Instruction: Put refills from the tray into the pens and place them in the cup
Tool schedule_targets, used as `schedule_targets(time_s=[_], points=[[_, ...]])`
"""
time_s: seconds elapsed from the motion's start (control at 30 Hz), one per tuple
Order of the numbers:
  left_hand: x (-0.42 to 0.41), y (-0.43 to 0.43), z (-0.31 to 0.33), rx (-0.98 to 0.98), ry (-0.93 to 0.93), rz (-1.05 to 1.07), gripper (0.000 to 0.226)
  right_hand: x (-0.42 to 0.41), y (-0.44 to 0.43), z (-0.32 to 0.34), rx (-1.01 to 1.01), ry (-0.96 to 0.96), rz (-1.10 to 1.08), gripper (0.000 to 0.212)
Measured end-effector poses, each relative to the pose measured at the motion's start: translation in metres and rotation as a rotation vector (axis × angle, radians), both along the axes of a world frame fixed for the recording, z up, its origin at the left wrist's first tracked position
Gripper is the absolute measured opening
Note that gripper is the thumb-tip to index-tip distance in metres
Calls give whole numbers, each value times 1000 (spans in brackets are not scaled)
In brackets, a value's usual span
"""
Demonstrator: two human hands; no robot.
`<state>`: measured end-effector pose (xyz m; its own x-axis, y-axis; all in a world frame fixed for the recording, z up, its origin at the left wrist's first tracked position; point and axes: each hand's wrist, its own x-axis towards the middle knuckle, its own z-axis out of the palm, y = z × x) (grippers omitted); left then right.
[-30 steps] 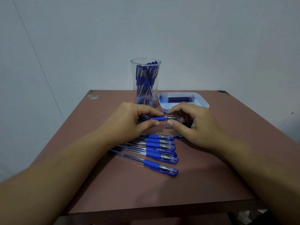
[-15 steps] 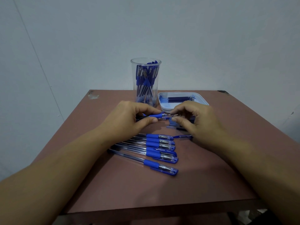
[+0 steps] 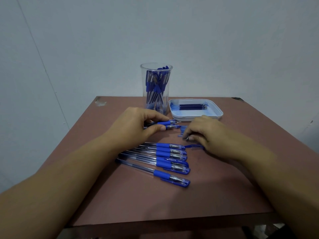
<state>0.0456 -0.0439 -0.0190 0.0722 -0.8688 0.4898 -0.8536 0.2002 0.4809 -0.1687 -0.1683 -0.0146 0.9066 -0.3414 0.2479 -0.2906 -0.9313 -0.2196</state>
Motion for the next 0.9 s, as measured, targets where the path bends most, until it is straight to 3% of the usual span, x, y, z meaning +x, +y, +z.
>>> schedule_targets(time_s=[0.27,0.53,0.9], points=[[-1,0,0,17,-14,8,28,4,2,-1,18,63,-3,21],[0,0,-1,19,4,12,27,-16,4,13,99,-52,-73,11],[0,0,0,24,14,13,27,-22,4,11,177,62,-93,13]])
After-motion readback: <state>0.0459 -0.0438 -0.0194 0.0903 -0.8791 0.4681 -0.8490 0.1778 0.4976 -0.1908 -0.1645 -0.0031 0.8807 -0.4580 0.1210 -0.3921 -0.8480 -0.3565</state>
